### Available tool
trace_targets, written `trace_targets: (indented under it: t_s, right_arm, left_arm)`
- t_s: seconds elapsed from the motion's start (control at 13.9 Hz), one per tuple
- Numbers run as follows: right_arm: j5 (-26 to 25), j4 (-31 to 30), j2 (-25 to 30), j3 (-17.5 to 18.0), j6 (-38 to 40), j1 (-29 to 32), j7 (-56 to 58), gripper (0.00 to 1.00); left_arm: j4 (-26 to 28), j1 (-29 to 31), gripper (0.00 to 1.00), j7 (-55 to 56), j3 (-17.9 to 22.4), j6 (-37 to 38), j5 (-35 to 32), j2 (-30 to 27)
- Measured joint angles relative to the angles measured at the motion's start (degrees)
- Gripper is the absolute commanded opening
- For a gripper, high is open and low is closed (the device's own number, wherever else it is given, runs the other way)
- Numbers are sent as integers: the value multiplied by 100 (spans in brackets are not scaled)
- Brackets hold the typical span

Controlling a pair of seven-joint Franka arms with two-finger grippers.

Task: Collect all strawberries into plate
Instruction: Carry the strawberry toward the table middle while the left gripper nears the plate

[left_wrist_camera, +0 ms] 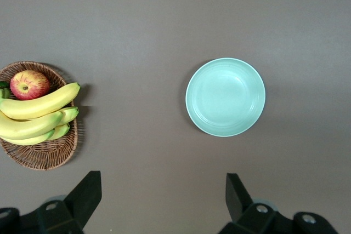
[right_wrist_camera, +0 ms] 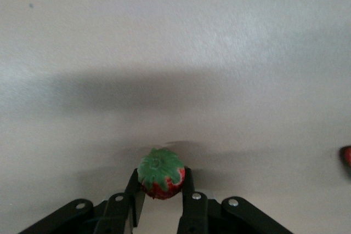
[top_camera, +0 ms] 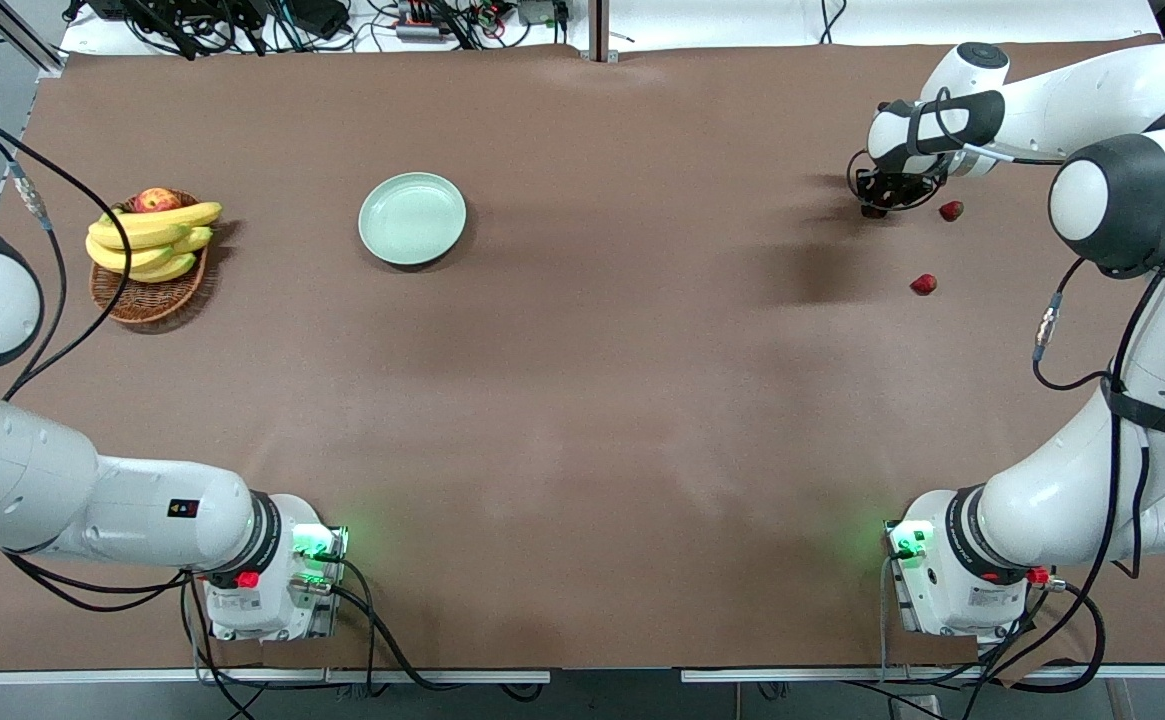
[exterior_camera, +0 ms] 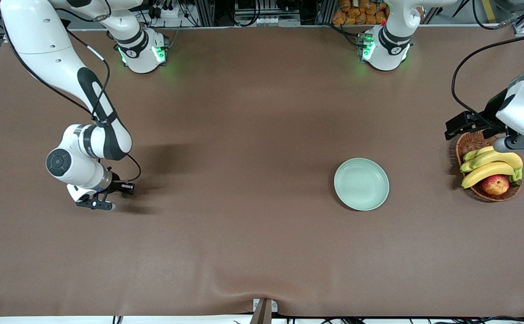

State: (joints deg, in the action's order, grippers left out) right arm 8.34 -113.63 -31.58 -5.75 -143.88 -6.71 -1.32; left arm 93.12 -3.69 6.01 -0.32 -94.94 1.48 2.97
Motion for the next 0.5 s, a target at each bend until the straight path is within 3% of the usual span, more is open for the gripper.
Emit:
trace_targets:
  t_s: [0.29,0.5]
  right_arm:
    - [2,551,30,84,697,-265,564,0]
    - [375,1401,58,514,1946,-473,579,0]
  left_arm:
    - [0,3,100,-1,2,1,0,98]
    - [-1,21,100,-2,6,1,0,99]
